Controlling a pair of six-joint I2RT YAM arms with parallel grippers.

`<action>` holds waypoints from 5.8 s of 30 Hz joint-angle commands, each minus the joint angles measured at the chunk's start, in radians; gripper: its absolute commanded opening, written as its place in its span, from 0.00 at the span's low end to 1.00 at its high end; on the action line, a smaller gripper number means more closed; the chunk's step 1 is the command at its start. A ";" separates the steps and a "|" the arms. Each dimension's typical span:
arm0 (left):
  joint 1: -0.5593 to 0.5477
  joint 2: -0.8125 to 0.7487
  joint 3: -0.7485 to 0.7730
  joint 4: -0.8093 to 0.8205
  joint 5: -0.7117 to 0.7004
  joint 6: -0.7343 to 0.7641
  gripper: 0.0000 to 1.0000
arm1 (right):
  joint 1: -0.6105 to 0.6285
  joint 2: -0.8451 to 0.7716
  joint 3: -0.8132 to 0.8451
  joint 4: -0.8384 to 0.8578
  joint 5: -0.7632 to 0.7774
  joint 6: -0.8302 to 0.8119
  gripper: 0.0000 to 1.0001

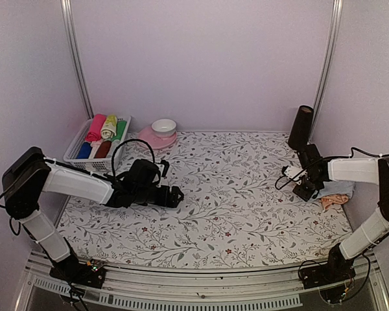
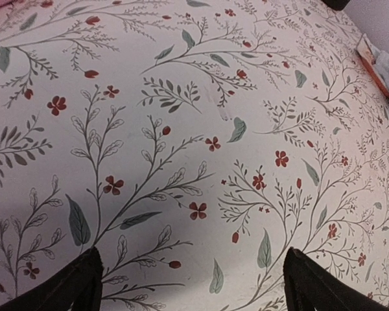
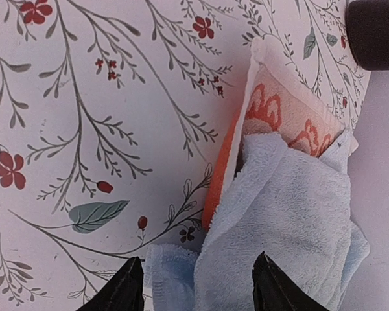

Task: Roll the towels
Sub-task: Pick up the towel from the towel pile, then pick up the towel from the center of the board, then adjust the towel at the center of the board.

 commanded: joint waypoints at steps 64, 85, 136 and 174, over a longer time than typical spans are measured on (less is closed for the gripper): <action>-0.182 0.300 0.261 0.175 0.350 0.435 0.95 | 0.050 -0.290 0.145 0.331 -0.216 0.017 0.02; -0.176 0.159 0.076 0.286 0.545 0.379 0.67 | 0.053 -0.299 0.084 0.372 -0.187 -0.020 0.03; -0.095 -0.122 0.179 0.098 -0.068 0.353 0.00 | 0.069 -0.612 -0.089 0.413 -0.595 -0.106 0.02; 0.015 -0.059 0.157 0.040 0.000 0.363 0.64 | 0.114 -0.677 -0.159 0.485 -0.520 -0.165 0.02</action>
